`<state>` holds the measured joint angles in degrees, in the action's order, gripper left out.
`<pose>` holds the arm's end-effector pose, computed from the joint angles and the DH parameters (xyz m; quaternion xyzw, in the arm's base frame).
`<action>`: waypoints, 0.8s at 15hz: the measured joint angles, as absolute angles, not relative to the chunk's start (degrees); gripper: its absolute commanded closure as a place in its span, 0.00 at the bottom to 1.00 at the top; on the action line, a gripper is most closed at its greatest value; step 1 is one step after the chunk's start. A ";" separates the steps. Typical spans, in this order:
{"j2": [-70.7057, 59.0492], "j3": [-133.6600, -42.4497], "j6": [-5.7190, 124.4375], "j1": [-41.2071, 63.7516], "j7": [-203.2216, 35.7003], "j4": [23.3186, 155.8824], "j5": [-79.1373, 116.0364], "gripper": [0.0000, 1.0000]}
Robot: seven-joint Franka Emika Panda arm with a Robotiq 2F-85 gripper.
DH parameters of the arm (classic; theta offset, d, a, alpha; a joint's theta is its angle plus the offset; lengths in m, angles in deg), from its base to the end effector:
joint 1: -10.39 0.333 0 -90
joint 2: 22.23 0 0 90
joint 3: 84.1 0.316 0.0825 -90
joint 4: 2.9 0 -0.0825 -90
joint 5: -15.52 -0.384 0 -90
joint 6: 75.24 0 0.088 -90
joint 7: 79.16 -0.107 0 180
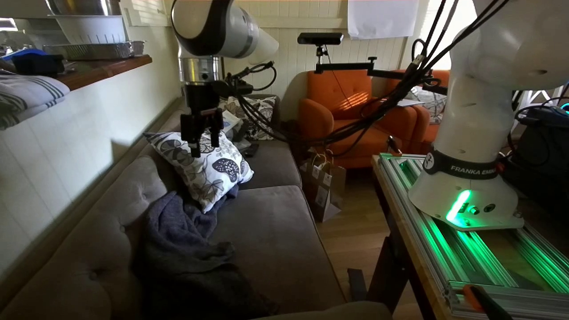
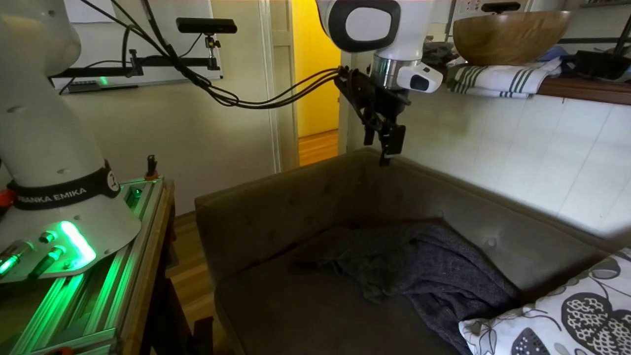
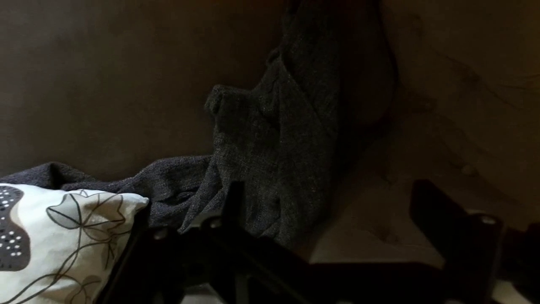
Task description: Move the grey cloth on the sofa
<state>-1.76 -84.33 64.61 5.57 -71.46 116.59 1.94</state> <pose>0.5836 -0.0511 0.2521 -0.9949 0.0673 -0.0075 0.0751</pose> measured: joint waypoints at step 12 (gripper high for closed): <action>31.04 -83.76 72.79 7.64 -78.60 96.35 2.97 0.00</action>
